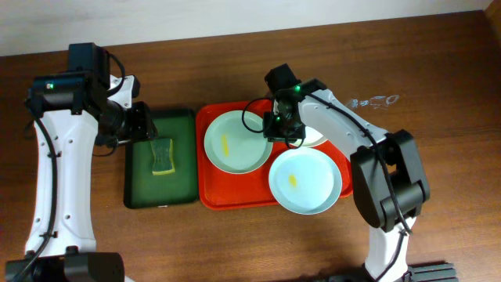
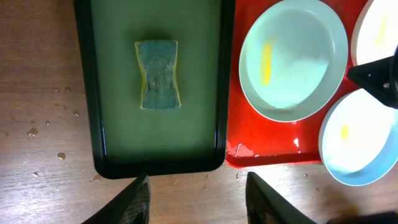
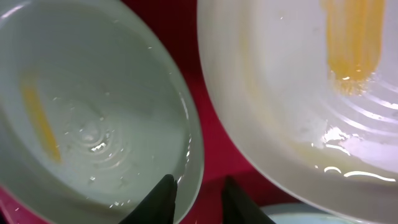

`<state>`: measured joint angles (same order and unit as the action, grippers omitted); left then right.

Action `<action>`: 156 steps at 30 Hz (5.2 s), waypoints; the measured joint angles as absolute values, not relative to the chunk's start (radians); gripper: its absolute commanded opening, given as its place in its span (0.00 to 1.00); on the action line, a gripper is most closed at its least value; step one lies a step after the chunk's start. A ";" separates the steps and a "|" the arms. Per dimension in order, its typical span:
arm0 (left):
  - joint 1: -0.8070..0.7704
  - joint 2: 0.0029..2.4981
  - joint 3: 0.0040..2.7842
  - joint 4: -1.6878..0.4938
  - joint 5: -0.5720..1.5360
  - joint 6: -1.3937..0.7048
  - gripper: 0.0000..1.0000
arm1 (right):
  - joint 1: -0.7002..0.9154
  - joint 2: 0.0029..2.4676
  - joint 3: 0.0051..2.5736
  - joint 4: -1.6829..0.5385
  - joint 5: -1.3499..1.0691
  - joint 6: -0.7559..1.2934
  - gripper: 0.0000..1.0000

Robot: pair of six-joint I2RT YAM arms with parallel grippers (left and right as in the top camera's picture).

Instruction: Clean dirty plates on tray and stack at the side

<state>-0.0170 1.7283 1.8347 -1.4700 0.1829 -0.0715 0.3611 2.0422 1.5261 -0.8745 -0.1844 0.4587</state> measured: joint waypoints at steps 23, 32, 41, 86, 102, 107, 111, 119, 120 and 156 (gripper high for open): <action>-0.017 1.728 1.835 -1.477 0.183 -0.072 0.50 | 0.404 2.077 1.512 -0.814 -0.093 0.589 0.11; -0.017 1.728 1.835 -1.477 0.183 -0.072 0.50 | 0.404 2.078 1.485 -0.854 -0.200 0.602 0.16; -0.017 1.728 1.835 -1.477 0.183 -0.072 0.50 | 0.399 2.078 1.482 -0.834 -0.279 0.605 0.39; -0.017 1.728 1.835 -1.478 0.183 -0.072 0.51 | 0.371 2.079 1.482 -0.765 -0.229 0.604 0.04; -0.017 1.728 1.835 -1.478 0.183 -0.072 0.51 | 0.381 2.080 1.481 -0.813 -0.229 0.606 0.04; -0.017 1.728 1.835 -1.478 0.183 -0.072 0.42 | 0.381 2.080 1.481 -0.804 -0.229 0.602 0.04; -0.017 1.728 1.829 -1.473 0.157 -0.072 0.45 | 0.381 2.080 1.481 -0.806 -0.230 0.566 0.04; -0.051 1.735 1.563 -1.207 0.115 -0.072 0.46 | 0.381 2.080 1.481 -0.815 -0.230 0.540 0.04; -0.065 1.736 1.527 -1.164 0.099 -0.072 0.47 | 0.381 2.080 1.481 -0.815 -0.230 0.538 0.04; -0.102 2.003 1.389 -0.873 -0.068 -0.139 0.36 | 0.381 2.080 1.481 -0.814 -0.230 0.538 0.04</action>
<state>-0.1017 2.0033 1.3888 -0.8726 -0.0685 -0.1390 0.3813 2.0800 1.4807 -0.8143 -0.2298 0.5377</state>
